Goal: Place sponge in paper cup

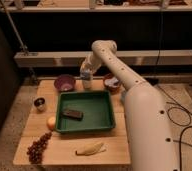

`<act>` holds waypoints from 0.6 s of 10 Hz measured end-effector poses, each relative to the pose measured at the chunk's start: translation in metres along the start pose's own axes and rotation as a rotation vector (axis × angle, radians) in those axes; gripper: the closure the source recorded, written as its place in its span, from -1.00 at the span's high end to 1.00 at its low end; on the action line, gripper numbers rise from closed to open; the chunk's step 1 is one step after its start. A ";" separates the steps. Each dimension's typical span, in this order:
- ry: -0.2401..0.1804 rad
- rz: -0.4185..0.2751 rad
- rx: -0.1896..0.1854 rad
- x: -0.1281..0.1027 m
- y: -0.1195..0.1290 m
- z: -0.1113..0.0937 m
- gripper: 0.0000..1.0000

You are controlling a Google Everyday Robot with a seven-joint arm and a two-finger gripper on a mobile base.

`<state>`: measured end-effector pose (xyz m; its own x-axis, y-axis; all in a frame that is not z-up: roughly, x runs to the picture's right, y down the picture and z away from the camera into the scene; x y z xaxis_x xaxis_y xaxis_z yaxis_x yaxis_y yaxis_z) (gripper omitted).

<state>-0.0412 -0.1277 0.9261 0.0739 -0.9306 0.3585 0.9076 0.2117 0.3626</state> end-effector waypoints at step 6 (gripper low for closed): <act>0.015 0.008 -0.009 0.003 0.005 -0.005 0.60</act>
